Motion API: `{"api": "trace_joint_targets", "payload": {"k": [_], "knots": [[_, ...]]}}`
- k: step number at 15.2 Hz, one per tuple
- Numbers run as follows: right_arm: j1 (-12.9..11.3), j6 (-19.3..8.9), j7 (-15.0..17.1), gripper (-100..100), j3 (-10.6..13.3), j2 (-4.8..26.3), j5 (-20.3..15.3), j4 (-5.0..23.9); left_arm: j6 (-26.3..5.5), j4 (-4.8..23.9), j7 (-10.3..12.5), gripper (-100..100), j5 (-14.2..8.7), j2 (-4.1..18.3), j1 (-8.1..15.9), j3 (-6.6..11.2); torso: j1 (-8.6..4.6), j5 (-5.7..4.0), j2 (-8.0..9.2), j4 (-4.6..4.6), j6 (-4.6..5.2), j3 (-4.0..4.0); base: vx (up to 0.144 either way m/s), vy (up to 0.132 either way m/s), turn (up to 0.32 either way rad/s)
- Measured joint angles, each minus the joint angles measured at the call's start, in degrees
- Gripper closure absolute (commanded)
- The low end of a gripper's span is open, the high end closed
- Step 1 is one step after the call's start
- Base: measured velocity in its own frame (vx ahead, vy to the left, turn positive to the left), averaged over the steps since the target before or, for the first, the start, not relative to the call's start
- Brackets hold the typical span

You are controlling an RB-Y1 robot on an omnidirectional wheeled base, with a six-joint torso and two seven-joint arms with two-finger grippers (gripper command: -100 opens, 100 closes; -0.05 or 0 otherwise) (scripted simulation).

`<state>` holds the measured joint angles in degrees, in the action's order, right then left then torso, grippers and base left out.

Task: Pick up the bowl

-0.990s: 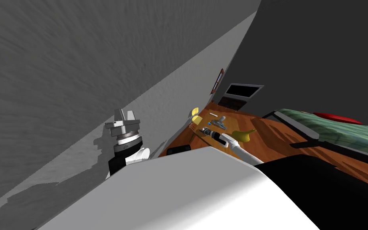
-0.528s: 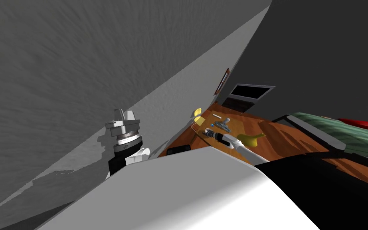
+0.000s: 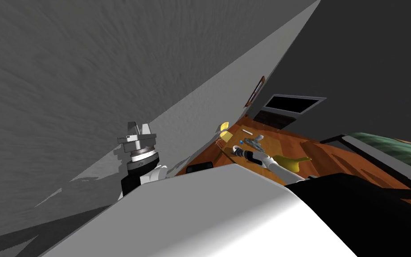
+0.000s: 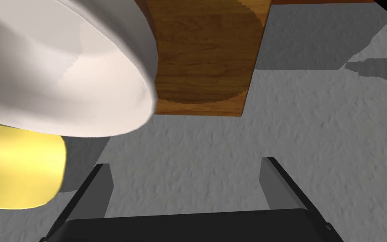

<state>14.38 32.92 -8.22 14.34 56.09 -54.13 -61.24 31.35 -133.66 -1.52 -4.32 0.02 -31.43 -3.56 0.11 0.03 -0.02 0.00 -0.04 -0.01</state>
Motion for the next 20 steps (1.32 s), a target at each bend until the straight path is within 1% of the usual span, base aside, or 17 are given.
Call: {"api": "trace_joint_targets", "payload": {"k": [2,4,6,8,9,11,14,17,18,19,20], "knots": [[-0.3,1.0,-1.5,-100,0.6,0.3,-1.7,3.6,0.0,0.0,0.0,0,0.0,0.0,0.0,0.0,0.0,0.0,0.01,0.0,0.03,0.0,0.009,0.034,0.141],[-0.7,0.9,-1.0,-100,2.1,1.6,-4.0,5.3,0.0,0.0,0.0,0,0.0,0.0,0.0,0.0,0.05,0.01,0.01,0.0,0.01,0.01,0.008,0.041,0.169],[-1.2,1.3,-1.0,-100,3.2,2.6,-5.9,7.7,0.0,0.0,0.0,0,0.0,0.0,0.0,0.0,0.05,0.02,0.01,0.0,0.02,0.0,0.01,0.038,0.157],[-1.6,2.3,-1.9,-100,3.9,3.0,-7.5,10.7,0.0,0.0,0.0,0,0.0,0.0,0.0,0.0,0.04,0.01,0.02,0.0,0.03,0.01,0.006,0.034,0.141],[-1.2,2.4,-2.3,-100,4.1,3.2,-8.1,11.4,0.0,0.0,0.0,0,0.0,0.0,0.0,0.0,0.03,0.01,0.04,0.0,0.06,0.02,0.009,0.037,0.153],[-1.6,2.8,-2.8,-100,5.1,3.5,-9.9,13.6,0.0,0.0,0.0,0,0.0,0.0,0.0,0.0,0.04,0.01,0.02,0.0,0.04,0.01,0.012,0.037,0.149],[-1.5,3.4,-3.4,-100,6.2,4.2,-12.1,16.3,0.0,0.0,0.0,0,0.0,0.0,0.0,0.0,0.05,0.01,0.03,0.01,0.03,0.02,0.009,0.033,0.125],[-3.0,4.9,-5.3,-100,7.1,3.9,-14.2,21.5,0.0,0.0,0.0,0,0.0,0.0,0.0,0.0,0.06,0.02,0.03,0.01,0.01,0.02,0.01,0.043,0.18],[-3.5,5.7,-6.4,-100,7.3,3.8,-14.8,23.8,0.0,0.0,0.0,0,0.0,0.0,0.0,0.0,0.08,0.02,0.01,0.0,0.02,0.01,0.02,0.049,0.184],[-3.7,6.2,-6.9,-100,7.7,3.9,-15.7,25.1,0.0,0.0,0.0,0,0.0,0.0,0.0,0.0,0.1,0.02,0.0,0.0,0.02,0.0,0.021,0.05,0.133],[-3.7,6.4,-6.8,-100,8.3,4.2,-16.6,25.6,0.0,0.0,0.0,0,0.0,0.0,0.0,0.0,0.11,0.03,-0.01,0.0,0.04,0.0,0.027,0.044,0.1]]}}
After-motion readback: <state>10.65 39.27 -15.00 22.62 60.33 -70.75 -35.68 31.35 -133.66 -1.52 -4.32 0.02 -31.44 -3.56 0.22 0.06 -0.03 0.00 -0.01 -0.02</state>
